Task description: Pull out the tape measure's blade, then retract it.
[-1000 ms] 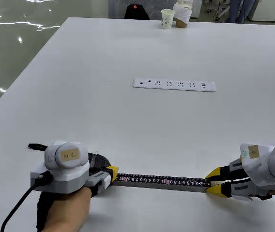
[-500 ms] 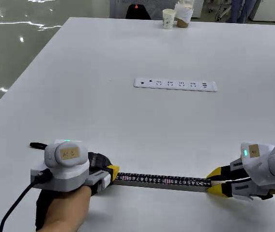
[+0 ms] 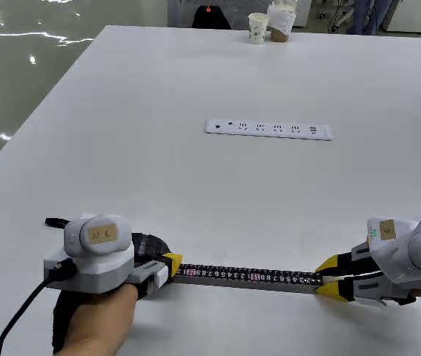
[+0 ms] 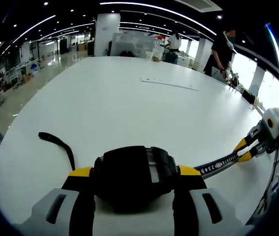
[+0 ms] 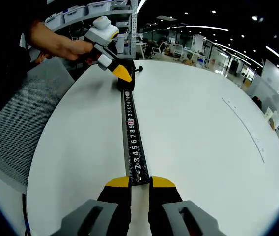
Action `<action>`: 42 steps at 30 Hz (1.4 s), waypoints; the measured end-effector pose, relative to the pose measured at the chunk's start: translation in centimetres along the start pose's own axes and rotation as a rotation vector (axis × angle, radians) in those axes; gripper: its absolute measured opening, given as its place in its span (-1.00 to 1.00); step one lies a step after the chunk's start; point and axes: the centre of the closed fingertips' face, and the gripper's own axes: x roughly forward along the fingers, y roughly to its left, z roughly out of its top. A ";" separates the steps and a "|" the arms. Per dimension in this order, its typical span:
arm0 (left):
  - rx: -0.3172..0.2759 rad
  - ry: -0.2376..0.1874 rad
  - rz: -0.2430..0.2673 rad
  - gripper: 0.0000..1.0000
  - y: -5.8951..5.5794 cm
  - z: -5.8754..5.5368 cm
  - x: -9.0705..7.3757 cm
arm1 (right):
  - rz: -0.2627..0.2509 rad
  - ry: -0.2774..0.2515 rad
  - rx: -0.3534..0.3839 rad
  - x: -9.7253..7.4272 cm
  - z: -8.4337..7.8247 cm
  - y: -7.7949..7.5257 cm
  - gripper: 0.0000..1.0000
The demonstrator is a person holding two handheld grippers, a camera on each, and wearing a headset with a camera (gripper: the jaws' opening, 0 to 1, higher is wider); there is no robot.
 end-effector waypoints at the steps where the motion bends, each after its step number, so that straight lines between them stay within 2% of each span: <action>1: 0.000 0.000 -0.001 0.16 0.0 0.0 0.0 | 0.000 0.000 0.000 0.0 0.0 0.0 -0.82; 16: -0.003 0.003 -0.010 0.17 0.0 0.0 0.0 | 0.006 -0.005 0.000 0.7 0.7 0.1 -0.82; 31: -0.006 0.003 -0.018 0.18 0.0 -0.1 0.0 | 0.020 -0.019 -0.008 1.9 2.3 0.3 -0.82; 42: -0.009 0.003 -0.020 0.19 0.0 -0.1 0.0 | 0.020 -0.020 -0.012 2.4 2.8 0.3 -0.82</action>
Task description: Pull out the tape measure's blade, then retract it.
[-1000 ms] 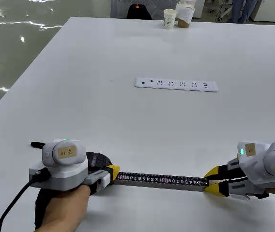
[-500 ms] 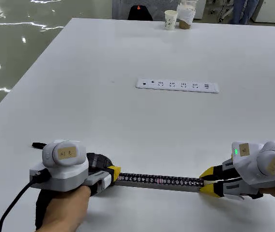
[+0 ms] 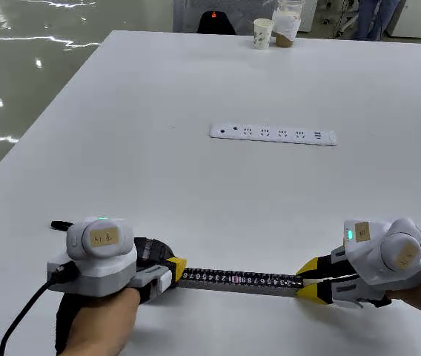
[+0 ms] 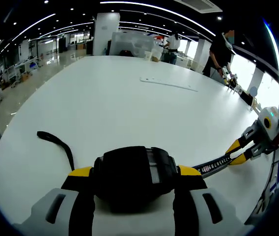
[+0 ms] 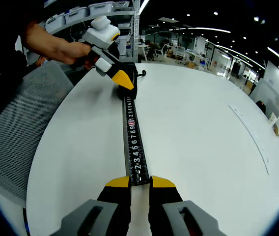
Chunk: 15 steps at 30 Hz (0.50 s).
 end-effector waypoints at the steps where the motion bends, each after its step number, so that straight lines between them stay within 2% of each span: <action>1: -0.001 0.000 0.000 0.19 0.0 0.0 0.0 | 0.001 0.000 0.000 0.0 0.0 0.0 -0.82; 15: -0.001 0.002 -0.004 0.19 0.0 0.0 0.0 | 0.007 -0.013 0.001 1.0 1.2 0.1 -0.82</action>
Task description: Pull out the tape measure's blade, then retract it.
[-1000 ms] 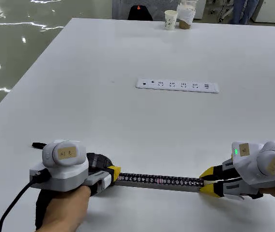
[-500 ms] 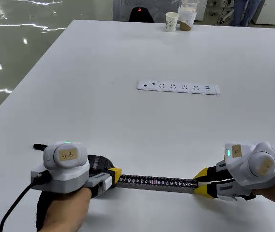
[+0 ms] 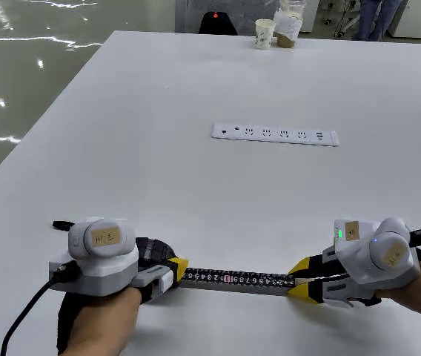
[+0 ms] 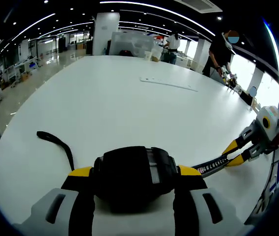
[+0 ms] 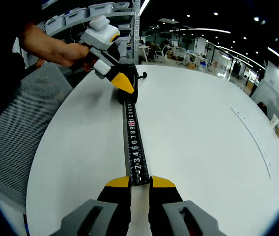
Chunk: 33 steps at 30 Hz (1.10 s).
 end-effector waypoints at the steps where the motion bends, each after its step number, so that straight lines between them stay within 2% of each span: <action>1: -0.001 0.000 0.000 0.19 0.0 0.0 0.0 | 0.001 -0.001 0.000 0.1 0.1 0.0 -0.82; 33: -0.008 0.006 -0.006 0.20 0.0 0.0 0.0 | 0.014 -0.027 -0.003 2.2 2.4 0.2 -0.81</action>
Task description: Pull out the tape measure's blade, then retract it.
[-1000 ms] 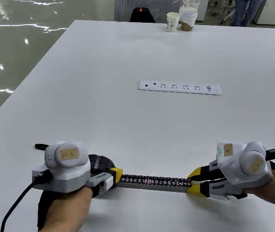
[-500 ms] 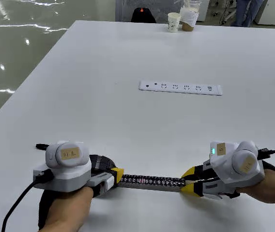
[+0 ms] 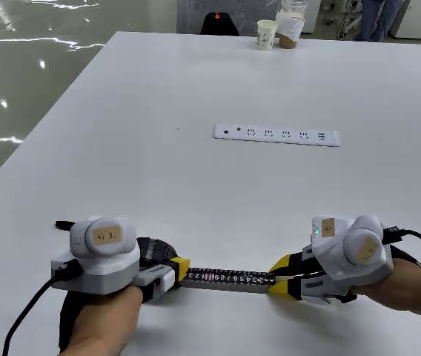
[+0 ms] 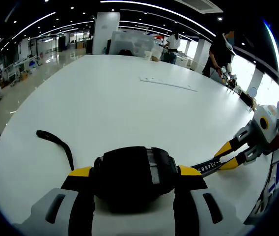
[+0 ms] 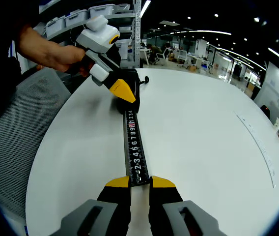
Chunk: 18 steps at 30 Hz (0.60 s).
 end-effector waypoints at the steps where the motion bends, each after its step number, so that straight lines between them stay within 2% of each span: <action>1: -0.002 0.000 -0.001 0.20 0.0 0.0 0.0 | 0.001 0.000 0.000 0.1 0.1 0.0 -0.81; 18: -0.005 0.003 -0.006 0.20 0.0 0.0 0.0 | 0.001 -0.006 -0.010 1.0 1.0 -0.2 -0.81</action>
